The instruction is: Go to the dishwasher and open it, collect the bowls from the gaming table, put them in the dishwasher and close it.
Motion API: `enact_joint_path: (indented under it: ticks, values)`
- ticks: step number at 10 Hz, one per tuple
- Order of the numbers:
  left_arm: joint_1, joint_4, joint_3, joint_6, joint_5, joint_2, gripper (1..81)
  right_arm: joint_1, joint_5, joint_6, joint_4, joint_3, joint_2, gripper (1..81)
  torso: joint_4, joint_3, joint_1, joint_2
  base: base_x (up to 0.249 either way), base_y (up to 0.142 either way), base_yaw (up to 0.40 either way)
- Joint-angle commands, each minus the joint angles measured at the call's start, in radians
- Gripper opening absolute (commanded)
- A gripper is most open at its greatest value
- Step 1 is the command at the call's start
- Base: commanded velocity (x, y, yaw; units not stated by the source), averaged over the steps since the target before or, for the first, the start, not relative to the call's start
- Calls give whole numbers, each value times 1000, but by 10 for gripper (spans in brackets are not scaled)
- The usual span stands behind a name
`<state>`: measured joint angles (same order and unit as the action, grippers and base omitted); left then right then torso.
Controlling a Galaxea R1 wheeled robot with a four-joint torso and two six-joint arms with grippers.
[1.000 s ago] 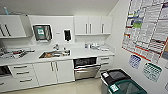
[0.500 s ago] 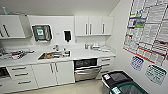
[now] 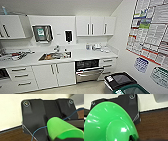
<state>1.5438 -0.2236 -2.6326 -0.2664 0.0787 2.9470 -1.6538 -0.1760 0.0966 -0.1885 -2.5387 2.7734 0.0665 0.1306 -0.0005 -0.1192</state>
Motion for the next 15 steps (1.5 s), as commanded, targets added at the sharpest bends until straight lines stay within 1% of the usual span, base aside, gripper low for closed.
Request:
enact_joint_path:
  ticks: [1,15]
  values:
    - [-46,7,0,-10,-57,-6,10,30,45,-3,-9,-1,-21,10,0,0,1,0,89,66,0]
    - [-46,7,3,-10,-57,-11,10,33,46,-3,-8,-6,-15,10,0,0,1,0,89,66,0]
